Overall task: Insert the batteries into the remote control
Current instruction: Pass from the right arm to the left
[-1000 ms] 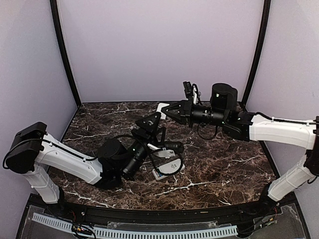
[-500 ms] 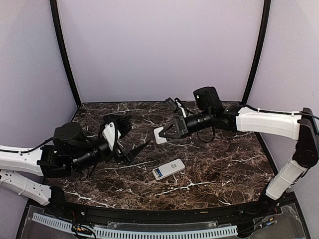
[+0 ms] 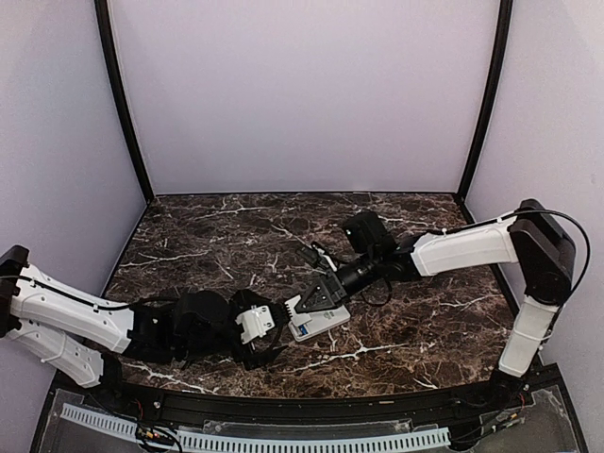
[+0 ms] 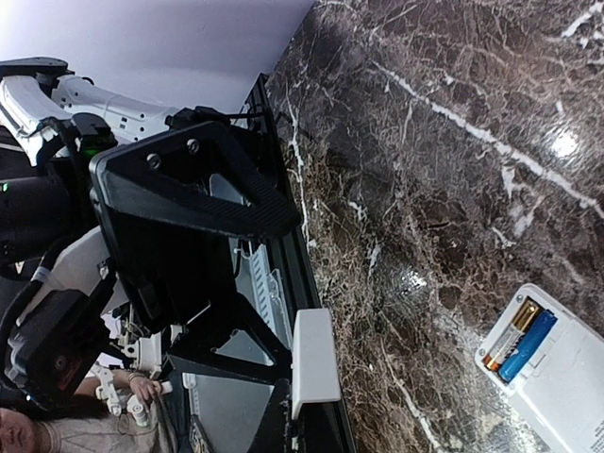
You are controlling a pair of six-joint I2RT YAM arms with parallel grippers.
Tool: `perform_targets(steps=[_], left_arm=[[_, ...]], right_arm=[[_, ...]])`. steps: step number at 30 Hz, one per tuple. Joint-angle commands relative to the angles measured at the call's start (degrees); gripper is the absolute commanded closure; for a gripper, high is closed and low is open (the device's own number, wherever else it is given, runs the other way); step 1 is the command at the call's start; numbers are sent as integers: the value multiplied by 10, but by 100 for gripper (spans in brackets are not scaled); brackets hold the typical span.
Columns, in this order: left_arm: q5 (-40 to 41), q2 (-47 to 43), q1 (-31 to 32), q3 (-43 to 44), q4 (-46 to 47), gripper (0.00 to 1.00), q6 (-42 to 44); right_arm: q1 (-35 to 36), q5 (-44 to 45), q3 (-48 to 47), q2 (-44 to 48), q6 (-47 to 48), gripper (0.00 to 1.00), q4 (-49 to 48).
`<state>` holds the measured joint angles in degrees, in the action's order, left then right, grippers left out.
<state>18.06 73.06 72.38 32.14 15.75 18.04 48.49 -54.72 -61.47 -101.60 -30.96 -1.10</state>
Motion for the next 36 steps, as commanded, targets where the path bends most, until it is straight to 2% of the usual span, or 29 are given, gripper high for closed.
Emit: perform_targets(steps=[1, 4, 9, 14, 18, 21, 28, 36], left_arm=[[-20, 2, -15, -78, 190, 1, -18], [-68, 15, -33, -117, 260, 1, -37], [-87, 72, -36, -131, 336, 1, -22], [-112, 161, -36, -159, 516, 2, 5], [-133, 238, -36, -178, 658, 4, 40], [-128, 276, -36, -176, 692, 5, 42], [-90, 288, -38, -179, 731, 5, 38], [-99, 284, -39, -170, 716, 8, 15]], right_arm=[[12, -30, 26, -24, -13, 100, -73], [17, -41, 36, -37, -25, 100, -104], [21, -35, 43, -59, -40, 100, -138], [23, -44, 50, -77, -66, 100, -186], [27, -31, 49, -82, -62, 100, -179], [28, -31, 51, -85, -65, 100, -183], [34, -29, 51, -99, -66, 100, -179], [44, -29, 44, -124, -82, 100, -202]])
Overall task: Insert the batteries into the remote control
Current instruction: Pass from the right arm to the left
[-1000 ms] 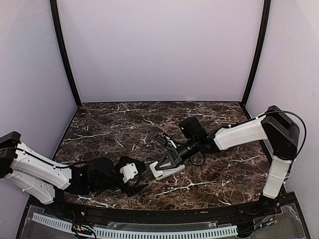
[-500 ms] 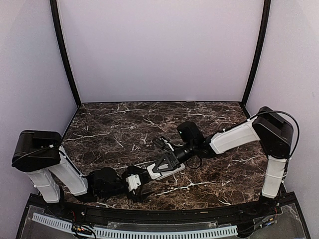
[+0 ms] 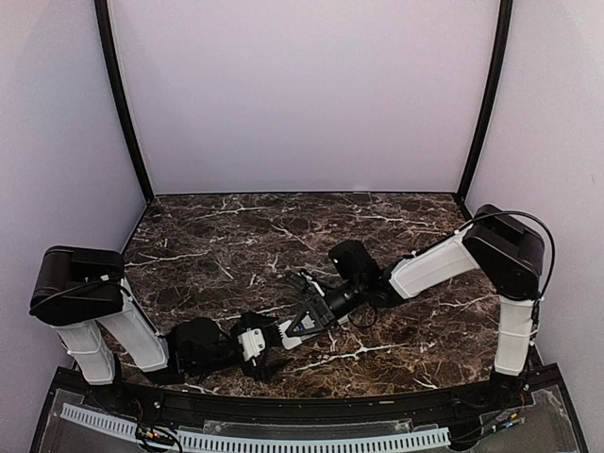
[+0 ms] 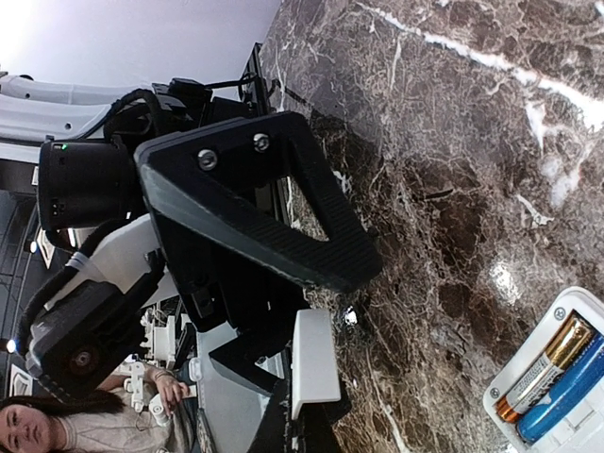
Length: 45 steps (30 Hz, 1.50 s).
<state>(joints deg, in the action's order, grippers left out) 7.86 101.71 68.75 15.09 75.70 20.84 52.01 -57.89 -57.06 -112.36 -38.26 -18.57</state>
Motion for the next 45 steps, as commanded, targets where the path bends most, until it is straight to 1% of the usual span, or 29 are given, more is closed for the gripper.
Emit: perform_targets(steps=[1, 3, 5, 7, 12, 14, 22, 29, 32, 33, 35, 37, 38, 45], left_arm=[[4, -3, -3, 2, 113, 8, -15], [4, -3, -3, 4, 109, 12, -17], [4, -4, -3, 5, 104, 19, -22], [4, -6, -3, 7, 98, 23, -28], [0, -7, -3, 13, 81, 26, -36], [2, -8, -3, 14, 79, 29, -36], [7, -12, -3, 13, 73, 46, -42], [13, -20, -3, 9, 65, 54, -51], [25, -30, -3, 14, 33, 58, -64], [35, -39, -3, 17, 17, 58, -68], [41, -57, -3, 31, -44, 60, -85], [36, -77, -3, 42, -121, 61, -105], [35, -87, -3, 46, -135, 61, -110], [38, -125, -4, 51, -242, 62, -141]], right_arm=[[10, 2, 0, -18, -11, 100, -30], [10, 3, 0, -18, -13, 100, -32], [10, 4, 1, -17, -13, 100, -33], [10, 5, 2, -17, -14, 100, -34], [10, 2, 1, -23, -32, 100, -56], [10, 0, 1, -26, -38, 100, -65], [10, 1, 4, -27, -40, 100, -68], [9, 4, 4, -26, -41, 100, -66], [8, 9, 2, -25, -40, 100, -62], [8, 12, 2, -22, -39, 98, -60], [4, 20, 2, -15, -31, 88, -47], [-1, 31, 0, -4, -19, 81, -26], [-4, 38, 0, 1, -12, 79, -13], [-37, 77, -11, 48, 44, 71, 94]])
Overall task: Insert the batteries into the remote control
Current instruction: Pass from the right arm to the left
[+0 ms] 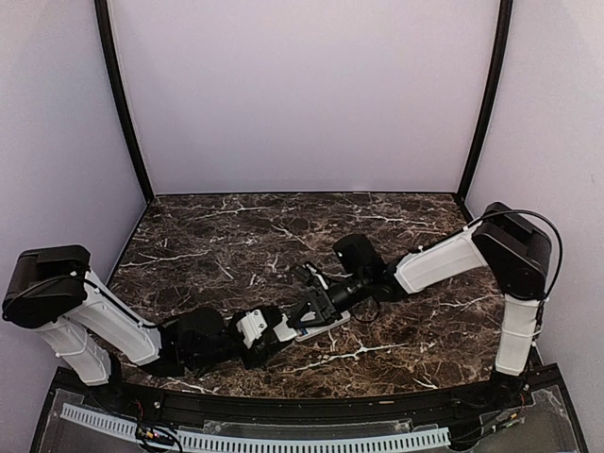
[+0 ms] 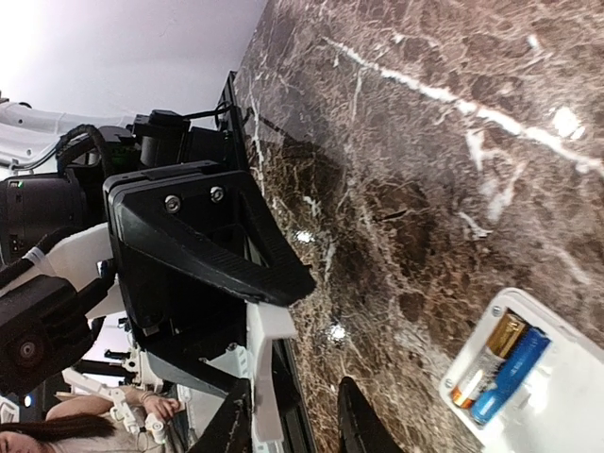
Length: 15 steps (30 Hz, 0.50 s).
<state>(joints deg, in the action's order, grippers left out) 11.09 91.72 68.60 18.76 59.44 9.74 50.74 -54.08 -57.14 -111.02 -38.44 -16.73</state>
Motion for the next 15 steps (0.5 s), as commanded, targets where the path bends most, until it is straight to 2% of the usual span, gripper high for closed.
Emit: perform_targets(steps=[1, 4, 10, 15], left_arm=[[6, -26, -2, 15, -84, 62, -31], [9, -19, -6, 42, -128, 64, -37], [17, 11, -14, 102, -225, 69, -41], [0, 6, -40, 112, -264, 67, -52]], right_arm=[[-30, 46, -12, 44, 53, 69, 91], [-46, 82, -21, 73, 79, 65, 155], [-84, 227, -36, 129, 124, 59, 317], [-112, 313, -34, 143, 141, 53, 363]])
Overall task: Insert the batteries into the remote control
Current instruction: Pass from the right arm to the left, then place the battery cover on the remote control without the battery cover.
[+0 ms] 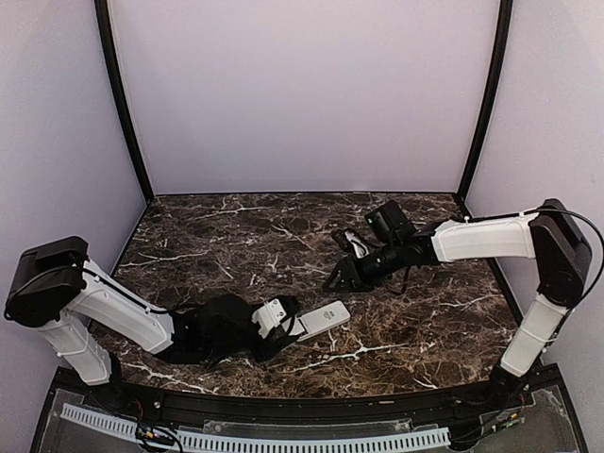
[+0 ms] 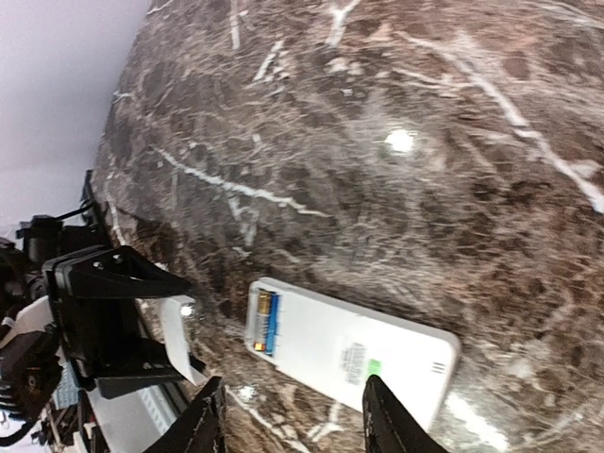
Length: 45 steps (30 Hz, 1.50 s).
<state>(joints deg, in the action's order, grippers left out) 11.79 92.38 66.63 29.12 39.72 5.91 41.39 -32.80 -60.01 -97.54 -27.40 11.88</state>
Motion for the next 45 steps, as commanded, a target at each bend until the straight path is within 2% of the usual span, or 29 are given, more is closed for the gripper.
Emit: perform_targets(steps=[1, 16, 27, 45], left_arm=[[-22, 0, -28, 10, -70, 67, -13], [-112, 55, -58, 59, -111, 66, -6], [-100, 87, -58, 74, -92, 65, -3], [-104, 107, -64, 78, -89, 58, -1]], right_arm=[[-22, 115, -7, 4, 35, 52, 83], [-34, 59, -19, -66, 60, 49, 52], [-31, 26, 8, -73, 47, 47, 20], [-18, 23, 4, -76, 51, 47, 23]])
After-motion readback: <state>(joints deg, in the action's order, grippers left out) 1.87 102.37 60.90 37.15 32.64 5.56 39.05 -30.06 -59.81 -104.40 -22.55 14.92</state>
